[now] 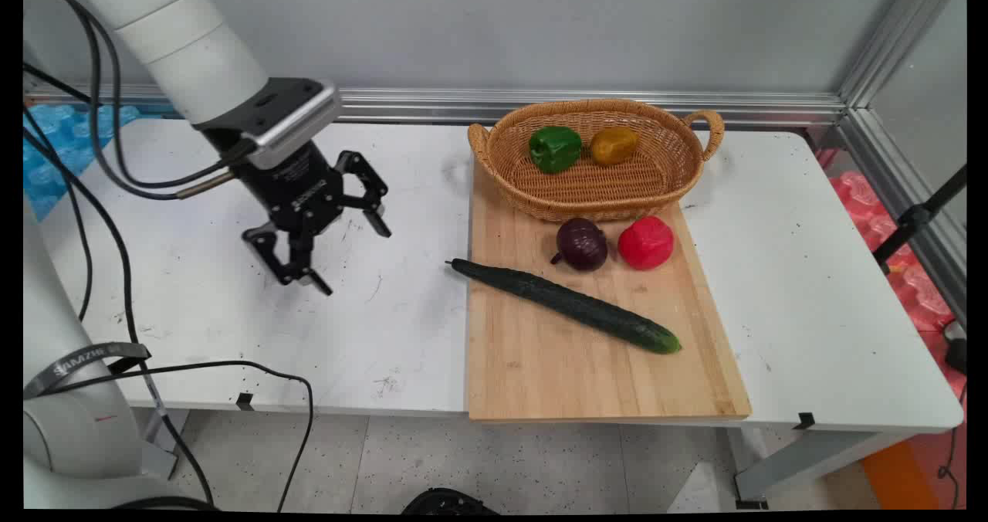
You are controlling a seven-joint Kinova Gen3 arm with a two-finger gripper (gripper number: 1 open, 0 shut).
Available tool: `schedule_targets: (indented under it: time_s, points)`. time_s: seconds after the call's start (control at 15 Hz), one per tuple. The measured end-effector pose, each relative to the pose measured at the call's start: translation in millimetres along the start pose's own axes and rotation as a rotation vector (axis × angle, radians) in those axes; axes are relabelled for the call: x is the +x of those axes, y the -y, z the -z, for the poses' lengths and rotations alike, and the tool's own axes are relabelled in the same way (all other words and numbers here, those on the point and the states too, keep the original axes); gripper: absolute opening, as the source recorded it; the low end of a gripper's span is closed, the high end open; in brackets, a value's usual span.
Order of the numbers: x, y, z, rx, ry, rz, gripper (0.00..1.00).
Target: Pick up the cucumber from the cutting board
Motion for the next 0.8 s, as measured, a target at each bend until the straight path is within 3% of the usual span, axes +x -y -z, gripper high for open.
schedule_targets:
  time_s: [0.33, 0.8]
  points:
    - [9.1, 16.5, -14.2, 0.04, -0.016, 0.046, 1.0]
    - [36.7, 59.6, -62.8, 0.091, -0.04, 0.077, 1.0]
